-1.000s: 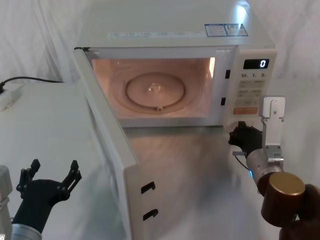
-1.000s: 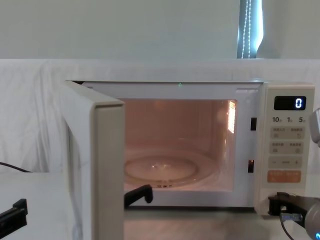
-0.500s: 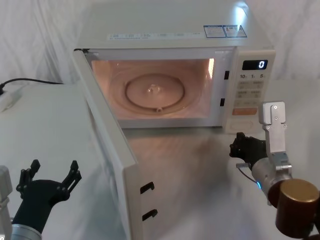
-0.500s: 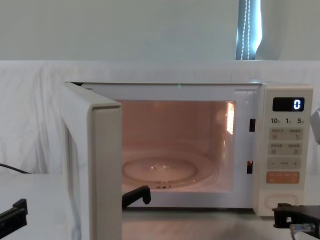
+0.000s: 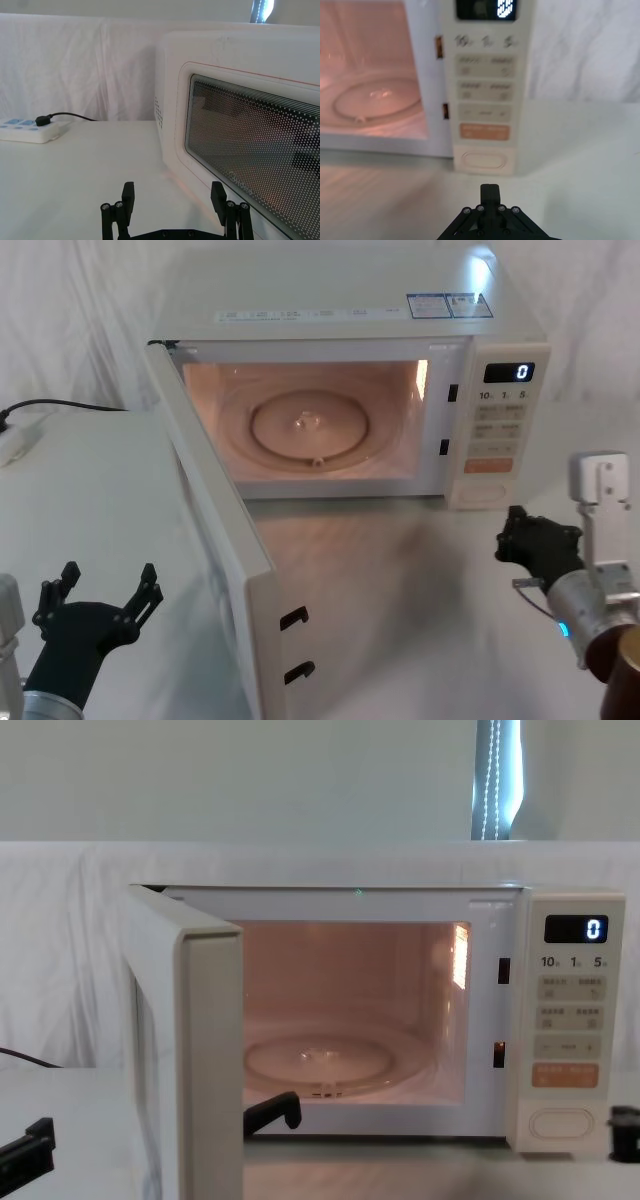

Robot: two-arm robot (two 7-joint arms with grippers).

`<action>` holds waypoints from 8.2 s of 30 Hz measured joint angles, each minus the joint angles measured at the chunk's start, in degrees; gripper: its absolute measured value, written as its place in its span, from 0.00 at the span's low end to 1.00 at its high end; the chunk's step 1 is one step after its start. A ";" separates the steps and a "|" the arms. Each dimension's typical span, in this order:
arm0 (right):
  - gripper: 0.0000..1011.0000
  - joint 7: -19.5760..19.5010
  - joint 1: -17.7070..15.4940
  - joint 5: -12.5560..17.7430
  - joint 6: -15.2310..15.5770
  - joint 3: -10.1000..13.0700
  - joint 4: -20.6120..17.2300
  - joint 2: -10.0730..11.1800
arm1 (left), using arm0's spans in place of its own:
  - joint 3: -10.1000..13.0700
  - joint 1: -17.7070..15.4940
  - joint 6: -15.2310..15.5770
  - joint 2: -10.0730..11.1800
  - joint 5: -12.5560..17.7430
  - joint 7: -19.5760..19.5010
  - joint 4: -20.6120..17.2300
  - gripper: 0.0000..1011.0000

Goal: Press the button to open the microwave door with one hand; close the microwave door with the other hand.

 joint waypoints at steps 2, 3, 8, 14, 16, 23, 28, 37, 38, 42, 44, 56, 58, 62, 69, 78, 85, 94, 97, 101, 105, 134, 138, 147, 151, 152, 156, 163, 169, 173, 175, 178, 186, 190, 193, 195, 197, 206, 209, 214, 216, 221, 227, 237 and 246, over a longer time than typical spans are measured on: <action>0.00 0.30 -0.82 1.00 -1.66 0.78 -0.79 0.33 | 0.00 0.00 0.00 0.00 0.00 0.00 0.00 0.99; 0.00 0.47 -1.32 1.78 -3.00 1.33 -1.10 0.58 | 0.00 0.00 0.00 0.00 0.00 0.00 0.00 0.99; 0.00 0.73 -2.29 3.73 -6.63 2.67 -1.25 1.34 | 0.00 0.00 0.00 0.00 0.00 0.00 0.00 0.99; 0.00 0.40 -3.17 5.18 -9.69 3.51 -0.92 1.92 | 0.00 0.00 0.00 0.00 0.00 0.00 0.00 0.99; 0.00 0.07 -3.29 5.38 -10.22 3.70 -0.63 1.95 | 0.00 0.00 0.00 0.00 0.00 0.00 0.00 0.99; 0.00 -0.24 -3.38 5.59 -10.71 3.87 -0.34 1.96 | 0.00 0.00 0.00 0.00 0.00 0.00 0.00 0.99; 0.06 -0.22 -3.33 5.56 -10.61 3.86 -0.38 1.94 | 0.00 0.00 0.00 0.00 0.00 0.00 0.00 0.99; 0.33 -0.17 -3.28 5.47 -10.42 3.81 -0.42 1.93 | 0.00 0.00 0.00 0.00 0.00 0.00 0.00 0.99; 0.36 -0.17 -3.28 5.46 -10.42 3.81 -0.42 1.93 | 0.00 0.00 0.00 0.00 0.00 0.00 0.00 0.99; 0.46 -0.15 -3.26 5.44 -10.38 3.80 -0.44 1.93 | 0.00 0.00 0.00 0.00 0.00 0.00 0.00 0.99; 0.54 -0.14 -3.25 5.42 -10.37 3.78 -0.47 1.93 | 0.00 0.00 0.00 0.00 0.00 0.00 0.00 0.99; 0.90 -0.13 -3.22 5.37 -10.30 3.73 -0.48 1.93 | 0.00 0.00 0.00 0.00 0.00 0.00 0.00 0.99; 0.94 -0.12 -3.22 5.37 -10.29 3.73 -0.49 1.93 | 0.00 0.00 0.00 0.00 0.00 0.00 0.00 0.99; 0.99 -0.12 -3.22 5.37 -10.28 3.73 -0.48 1.93 | 0.00 0.00 0.00 0.00 0.00 0.00 0.00 0.99; 0.99 -0.12 -3.22 5.37 -10.28 3.73 -0.48 1.93 | 0.00 0.00 0.00 0.00 0.00 0.00 0.00 0.99; 0.99 -0.12 -3.22 5.37 -10.29 3.73 -0.48 1.93 | 0.00 0.00 0.00 0.00 0.00 0.00 0.00 0.97; 0.99 -0.12 -3.23 5.37 -10.29 3.73 -0.48 1.93 | 0.00 0.00 0.00 0.00 0.00 0.00 0.00 0.81; 0.99 -0.12 -3.22 5.37 -10.29 3.73 -0.48 1.93 | 0.00 0.00 0.00 0.00 0.00 0.00 0.00 0.55; 0.99 -0.12 -3.23 5.37 -10.29 3.73 -0.48 1.93 | 0.00 0.00 0.00 0.00 0.00 0.00 0.00 0.44; 0.99 -0.12 -3.23 5.37 -10.29 3.73 -0.49 1.93 | 0.00 0.00 0.00 0.00 0.00 0.00 0.00 0.30; 0.99 -0.12 -3.23 5.37 -10.29 3.73 -0.49 1.93 | 0.00 0.00 0.00 0.00 0.00 0.00 0.00 0.18; 0.99 -0.12 -3.23 5.37 -10.29 3.73 -0.48 1.93 | -1.22 -0.03 0.84 -0.43 1.17 -0.19 -1.51 0.00; 0.99 -0.12 -3.22 5.37 -10.29 3.73 -0.48 1.92 | -2.16 0.52 2.13 -0.48 0.33 -1.61 -3.37 0.00; 0.99 -0.12 -3.23 5.37 -10.29 3.74 -0.48 1.93 | -5.94 3.64 8.47 1.73 -6.27 -7.94 -9.88 0.00; 0.99 -0.12 -3.23 5.38 -10.29 3.74 -0.48 1.93 | -8.11 5.88 12.27 5.01 -10.81 -11.73 -13.36 0.00; 0.99 -0.12 -3.22 5.37 -10.29 3.73 -0.48 1.93 | -8.53 6.27 12.91 5.62 -11.64 -12.49 -13.90 0.00; 0.99 -0.12 -3.22 5.37 -10.29 3.73 -0.48 1.93 | -11.05 8.44 15.38 8.62 -15.58 -16.13 -16.40 0.00; 0.99 -0.12 -3.22 5.37 -10.29 3.73 -0.48 1.93 | -15.14 11.10 17.37 12.65 -21.88 -22.31 -19.27 0.00; 0.99 -0.12 -3.23 5.37 -10.29 3.74 -0.48 1.93 | -15.52 11.31 16.96 14.74 -25.58 -26.35 -19.23 0.00; 0.99 -0.12 -3.23 5.37 -10.29 3.73 -0.48 1.93 | -14.69 10.81 16.64 15.46 -26.59 -27.49 -18.54 0.00; 0.99 -0.13 -3.23 5.37 -10.29 3.73 -0.48 1.93 | -13.95 10.32 16.43 15.92 -27.06 -28.03 -18.10 0.00; 0.99 -0.12 -3.22 5.38 -10.29 3.73 -0.48 1.93 | -12.97 9.39 16.35 16.41 -27.49 -28.17 -17.67 0.00; 0.99 -0.12 -3.22 5.37 -10.29 3.73 -0.48 1.93 | -9.82 6.29 15.80 18.04 -27.55 -27.89 -16.53 0.00; 0.99 -0.13 -3.23 5.38 -10.29 3.74 -0.48 1.93 | -8.54 5.06 15.68 18.53 -27.27 -27.35 -16.09 0.00; 0.99 -0.12 -3.22 5.37 -10.29 3.73 -0.48 1.93 | -7.14 3.76 15.52 18.83 -26.89 -26.78 -15.54 0.00; 0.99 -0.12 -3.22 5.37 -10.29 3.73 -0.48 1.93 | -6.18 2.86 15.39 18.99 -26.68 -26.34 -15.06 0.00; 0.99 -0.13 -3.22 5.37 -10.29 3.73 -0.48 1.93 | -5.52 2.25 15.29 19.05 -26.51 -26.03 -14.74 0.00; 0.99 -0.12 -3.22 5.37 -10.29 3.73 -0.48 1.93 | -1.11 -1.41 13.71 18.56 -24.40 -22.94 -12.76 0.00; 0.99 -0.12 -3.23 5.38 -10.29 3.72 -0.48 1.93 | -0.20 -2.24 13.34 18.42 -24.11 -22.38 -12.41 0.00; 0.99 -0.13 -3.23 5.37 -10.29 3.73 -0.48 1.93 | 1.69 -4.31 12.73 18.30 -23.83 -21.72 -11.64 0.00; 0.99 -0.12 -3.22 5.37 -10.29 3.74 -0.48 1.93 | 2.59 -5.26 12.60 18.28 -23.77 -21.50 -11.30 0.00; 0.99 -0.12 -3.23 5.38 -10.29 3.73 -0.48 1.93 | 4.42 -7.25 12.60 18.32 -23.76 -21.21 -10.42 0.00; 0.99 -0.12 -3.22 5.38 -10.29 3.73 -0.48 1.93 | 6.65 -10.06 12.83 18.34 -23.24 -20.01 -9.16 0.00; 0.99 -0.13 -3.23 5.38 -10.29 3.74 -0.48 1.93 | 11.13 -16.45 13.98 17.18 -21.35 -16.31 -6.11 0.00; 0.99 -0.12 -3.22 5.37 -10.29 3.73 -0.48 1.93 | 15.38 -22.39 14.85 14.97 -19.94 -14.91 -2.72 0.00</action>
